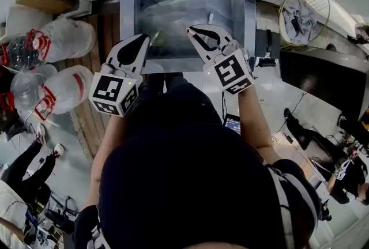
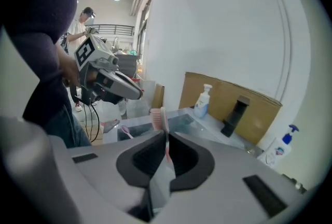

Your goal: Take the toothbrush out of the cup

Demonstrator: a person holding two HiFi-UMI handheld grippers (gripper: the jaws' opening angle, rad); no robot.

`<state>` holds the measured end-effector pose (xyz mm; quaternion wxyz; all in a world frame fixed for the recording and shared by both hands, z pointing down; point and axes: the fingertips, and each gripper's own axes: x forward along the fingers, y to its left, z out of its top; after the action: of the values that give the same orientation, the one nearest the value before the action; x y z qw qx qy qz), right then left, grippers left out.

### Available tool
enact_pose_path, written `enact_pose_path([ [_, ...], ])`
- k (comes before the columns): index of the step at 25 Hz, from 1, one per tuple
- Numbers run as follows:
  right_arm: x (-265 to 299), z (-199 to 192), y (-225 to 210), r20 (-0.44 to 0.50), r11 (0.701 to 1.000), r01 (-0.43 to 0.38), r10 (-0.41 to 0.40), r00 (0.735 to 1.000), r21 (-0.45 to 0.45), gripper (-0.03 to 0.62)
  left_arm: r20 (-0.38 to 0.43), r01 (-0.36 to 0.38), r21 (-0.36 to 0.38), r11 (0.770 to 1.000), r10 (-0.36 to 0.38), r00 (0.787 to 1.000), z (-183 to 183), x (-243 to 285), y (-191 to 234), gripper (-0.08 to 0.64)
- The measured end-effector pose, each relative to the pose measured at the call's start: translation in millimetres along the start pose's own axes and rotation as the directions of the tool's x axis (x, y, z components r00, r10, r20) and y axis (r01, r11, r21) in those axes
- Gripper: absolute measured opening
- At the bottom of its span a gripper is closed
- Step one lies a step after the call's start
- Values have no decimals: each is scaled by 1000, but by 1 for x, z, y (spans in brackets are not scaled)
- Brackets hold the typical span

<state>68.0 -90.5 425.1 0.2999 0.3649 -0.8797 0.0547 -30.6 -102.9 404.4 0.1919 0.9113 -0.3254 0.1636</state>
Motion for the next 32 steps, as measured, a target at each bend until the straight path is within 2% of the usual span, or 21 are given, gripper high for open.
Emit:
enact_pose_path([
  [3, -8, -28, -19, -69, 997, 55, -51, 996, 61, 40, -9, 22, 6, 1000, -22, 1000, 1, 7, -5, 21],
  [6, -12, -60, -33, -158, 986, 81, -58, 986, 143, 40, -15, 27, 7, 1000, -27, 1000, 1, 12, -7, 21],
  [12, -2, -112, -32, -302, 941, 27, 81, 950, 338, 40, -29, 20, -1, 1000, -20, 999, 0, 17, -7, 21],
  [15, 7, -131, -25, -351, 901, 10, 159, 923, 434, 40, -30, 8, -6, 1000, -8, 1000, -1, 17, -4, 21],
  [17, 14, -145, -24, -386, 868, 28, 191, 902, 496, 40, -31, -6, -12, 1000, 6, 1000, -2, 15, -1, 21],
  [19, 21, -159, -25, -405, 820, 60, 217, 888, 570, 40, -31, -25, -20, 999, 24, 999, -3, 12, 2, 21],
  [20, 25, -165, -28, -404, 786, 77, 228, 886, 613, 40, -30, -34, -25, 999, 33, 999, -4, 11, 4, 21],
  [25, 50, -192, -46, -367, 597, 157, 248, 897, 787, 41, -36, -72, -45, 996, 70, 997, -8, 5, 13, 21],
  [29, 71, -214, -60, -370, 461, 241, 213, 904, 854, 40, -25, -84, -63, 994, 83, 996, -7, 1, 19, 21],
  [32, 81, -229, -64, -388, 390, 291, 197, 901, 874, 40, -20, -92, -70, 993, 90, 996, -7, -1, 21, 21],
])
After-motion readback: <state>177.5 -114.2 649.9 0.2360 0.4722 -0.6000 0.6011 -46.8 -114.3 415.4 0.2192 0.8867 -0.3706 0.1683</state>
